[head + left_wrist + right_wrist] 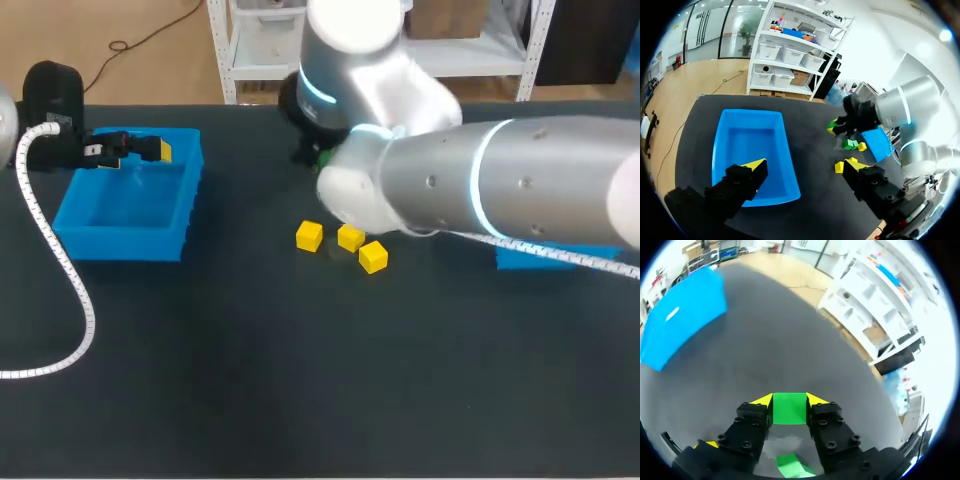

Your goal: Put the green cubes in the right bin and the yellow cubes in the left bin.

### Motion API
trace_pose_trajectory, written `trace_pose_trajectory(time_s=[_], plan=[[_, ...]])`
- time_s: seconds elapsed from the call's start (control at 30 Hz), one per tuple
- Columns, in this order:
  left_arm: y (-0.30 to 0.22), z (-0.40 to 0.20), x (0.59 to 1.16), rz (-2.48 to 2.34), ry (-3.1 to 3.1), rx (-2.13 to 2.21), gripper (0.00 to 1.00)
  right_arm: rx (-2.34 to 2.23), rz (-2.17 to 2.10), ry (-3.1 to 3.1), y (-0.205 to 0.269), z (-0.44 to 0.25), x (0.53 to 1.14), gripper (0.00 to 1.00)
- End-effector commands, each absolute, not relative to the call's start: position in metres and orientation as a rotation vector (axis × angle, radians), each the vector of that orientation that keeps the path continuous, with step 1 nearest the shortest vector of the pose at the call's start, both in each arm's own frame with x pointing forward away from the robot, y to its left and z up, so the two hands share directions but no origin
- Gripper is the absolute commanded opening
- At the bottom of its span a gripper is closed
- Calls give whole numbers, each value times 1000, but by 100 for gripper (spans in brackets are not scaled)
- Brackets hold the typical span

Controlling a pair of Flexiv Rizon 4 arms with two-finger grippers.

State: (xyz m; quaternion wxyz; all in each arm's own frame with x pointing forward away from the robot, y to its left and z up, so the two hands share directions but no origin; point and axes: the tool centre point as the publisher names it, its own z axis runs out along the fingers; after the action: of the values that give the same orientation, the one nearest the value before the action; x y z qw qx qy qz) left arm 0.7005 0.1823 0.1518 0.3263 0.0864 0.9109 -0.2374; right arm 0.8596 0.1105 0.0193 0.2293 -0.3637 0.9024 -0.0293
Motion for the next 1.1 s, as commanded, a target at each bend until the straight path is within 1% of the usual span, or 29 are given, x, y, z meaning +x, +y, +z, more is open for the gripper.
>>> trace_pose_trajectory(time_s=[0.03, 0.2, 0.33, 0.47, 0.6, 0.7, 0.83, 1.1], plan=[[184, 150, 700, -633, 2378, 231, 100, -883, -68, 2399, 57, 75, 827, 0], [184, 150, 700, -633, 2378, 231, 100, -704, -85, 2364, -13, 123, 824, 0], [184, 150, 700, -633, 2378, 231, 100, -543, -84, 2364, -78, 147, 817, 0], [184, 150, 700, -633, 2378, 231, 100, -385, -87, 2382, -141, 156, 802, 0], [184, 150, 700, -633, 2378, 231, 100, -242, -101, 2412, -187, 154, 784, 0], [184, 150, 700, -633, 2378, 231, 100, -163, -89, 2443, -208, 147, 769, 0], [184, 150, 700, -633, 2378, 231, 100, -106, -76, 2498, -222, 131, 753, 0], [184, 150, 700, -633, 2378, 231, 100, -107, -82, 2614, -217, 87, 748, 0]])
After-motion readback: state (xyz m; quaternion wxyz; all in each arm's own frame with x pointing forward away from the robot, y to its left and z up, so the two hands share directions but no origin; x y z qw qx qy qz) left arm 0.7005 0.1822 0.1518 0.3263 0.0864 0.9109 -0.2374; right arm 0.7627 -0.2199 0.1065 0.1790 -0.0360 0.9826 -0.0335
